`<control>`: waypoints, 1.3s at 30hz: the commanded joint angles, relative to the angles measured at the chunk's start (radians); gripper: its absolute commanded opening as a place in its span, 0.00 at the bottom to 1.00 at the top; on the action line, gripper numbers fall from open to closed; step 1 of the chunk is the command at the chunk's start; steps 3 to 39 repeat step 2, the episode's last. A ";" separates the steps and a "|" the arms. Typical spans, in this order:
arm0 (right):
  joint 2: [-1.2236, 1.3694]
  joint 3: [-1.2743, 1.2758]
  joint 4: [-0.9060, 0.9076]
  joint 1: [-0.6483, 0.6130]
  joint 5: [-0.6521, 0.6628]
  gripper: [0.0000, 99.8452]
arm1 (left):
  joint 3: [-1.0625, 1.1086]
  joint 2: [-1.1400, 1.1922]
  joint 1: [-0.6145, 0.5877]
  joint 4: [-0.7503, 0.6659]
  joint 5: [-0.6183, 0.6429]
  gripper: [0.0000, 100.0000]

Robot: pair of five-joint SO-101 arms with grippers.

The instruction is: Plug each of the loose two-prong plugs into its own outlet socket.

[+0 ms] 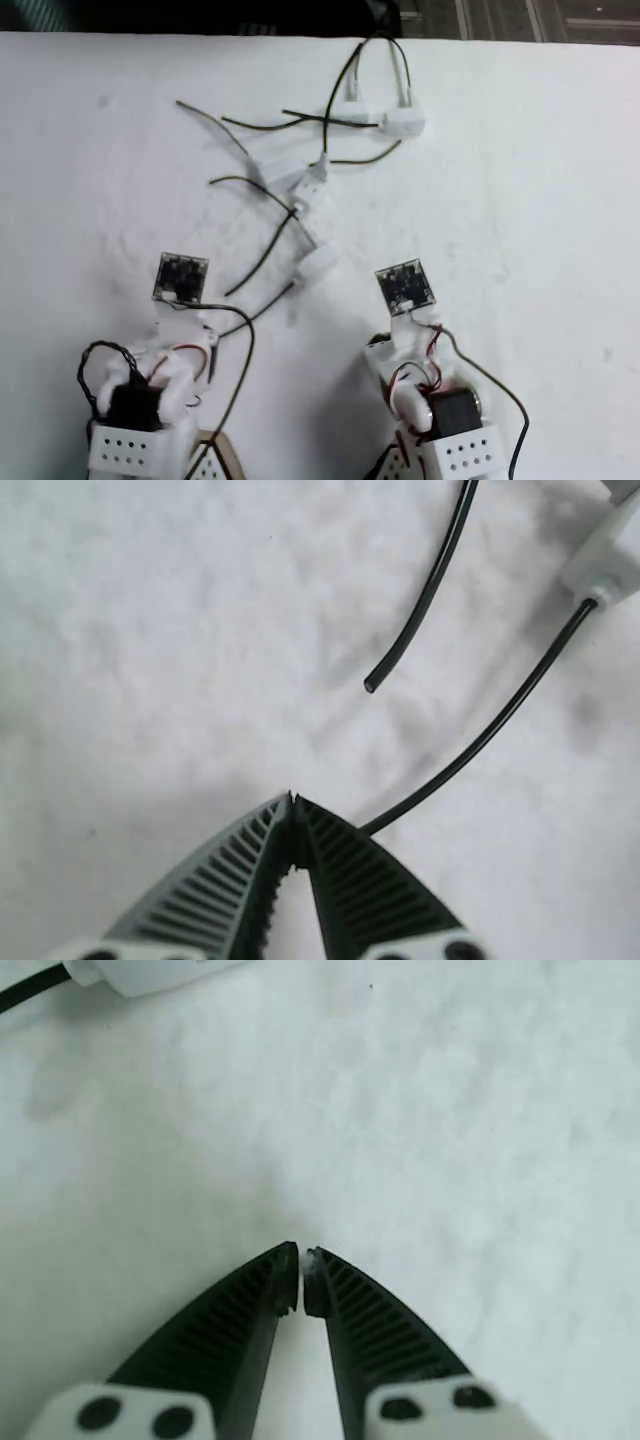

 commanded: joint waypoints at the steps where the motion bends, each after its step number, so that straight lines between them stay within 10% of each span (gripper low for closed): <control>1: -0.004 0.009 0.004 0.010 -0.009 0.02 | -0.005 -0.005 -0.002 0.005 0.003 0.02; 39: -0.004 0.009 0.004 0.010 -0.009 0.02 | -0.005 -0.005 -0.002 0.005 0.003 0.02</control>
